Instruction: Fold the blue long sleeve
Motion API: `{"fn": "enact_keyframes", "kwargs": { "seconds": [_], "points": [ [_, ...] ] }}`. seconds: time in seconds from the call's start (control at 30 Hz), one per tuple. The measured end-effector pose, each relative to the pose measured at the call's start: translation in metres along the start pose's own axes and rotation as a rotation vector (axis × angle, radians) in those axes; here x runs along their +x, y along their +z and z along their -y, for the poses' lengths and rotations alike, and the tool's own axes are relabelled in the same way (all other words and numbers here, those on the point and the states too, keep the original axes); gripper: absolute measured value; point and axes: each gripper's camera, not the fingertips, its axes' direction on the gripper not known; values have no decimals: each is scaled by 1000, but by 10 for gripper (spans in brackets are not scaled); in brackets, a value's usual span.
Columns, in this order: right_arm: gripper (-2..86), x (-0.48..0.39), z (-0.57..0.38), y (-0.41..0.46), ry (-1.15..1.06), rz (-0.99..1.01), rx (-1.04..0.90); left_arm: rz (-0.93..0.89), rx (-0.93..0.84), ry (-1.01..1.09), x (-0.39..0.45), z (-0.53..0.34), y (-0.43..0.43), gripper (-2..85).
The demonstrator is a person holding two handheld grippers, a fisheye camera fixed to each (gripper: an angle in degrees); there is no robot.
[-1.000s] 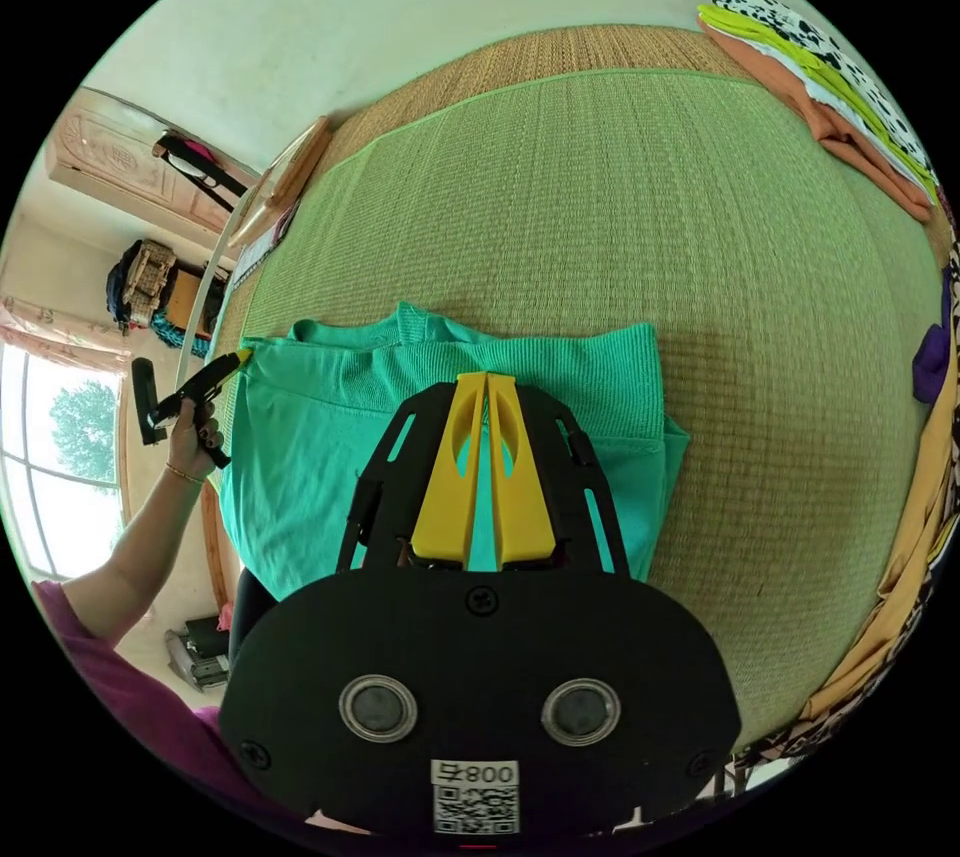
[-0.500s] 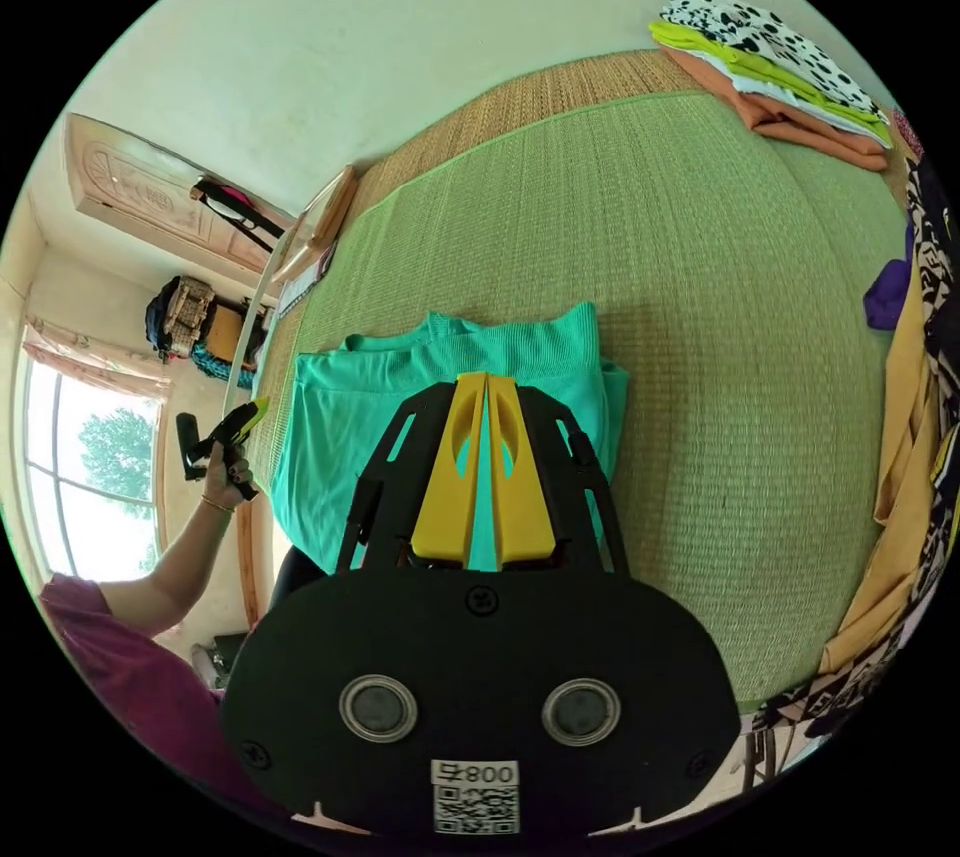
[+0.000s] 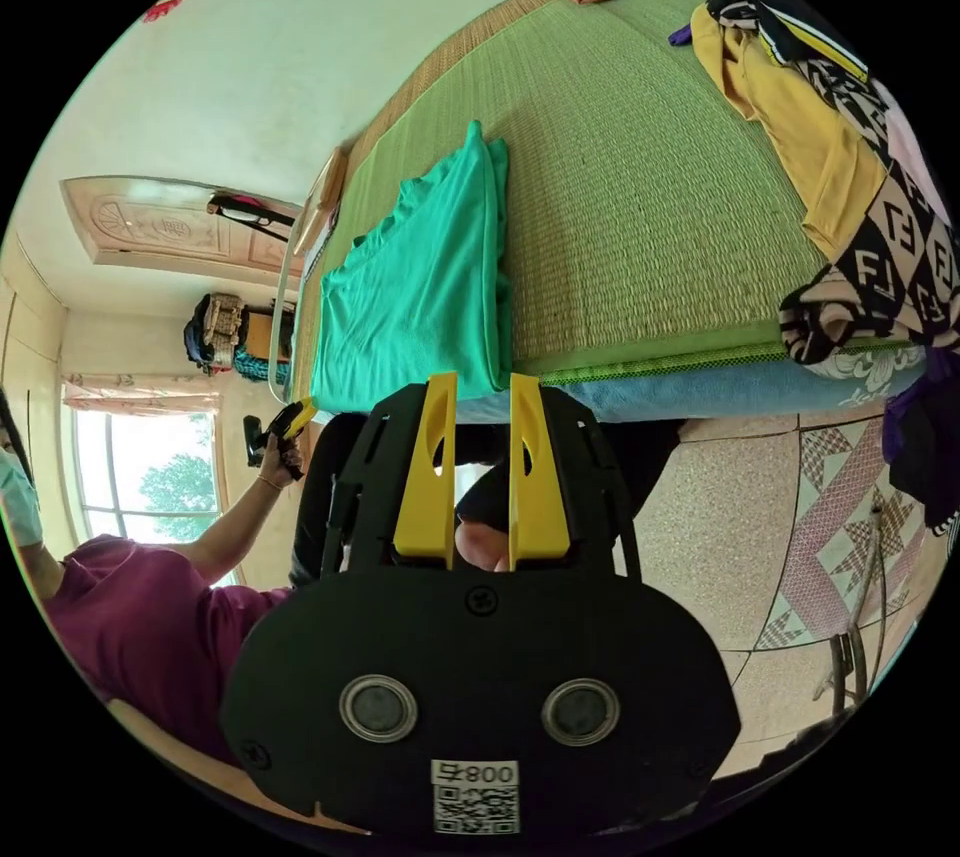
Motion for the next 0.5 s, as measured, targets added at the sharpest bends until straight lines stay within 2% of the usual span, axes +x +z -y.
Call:
{"fn": "enact_keyframes", "kwargs": {
  "seconds": [0.5],
  "points": [
    [50, 18, -29, -4, -24, 14, 48, 54, -39, -8, 5, -33, 37, 20]
  ]
}}
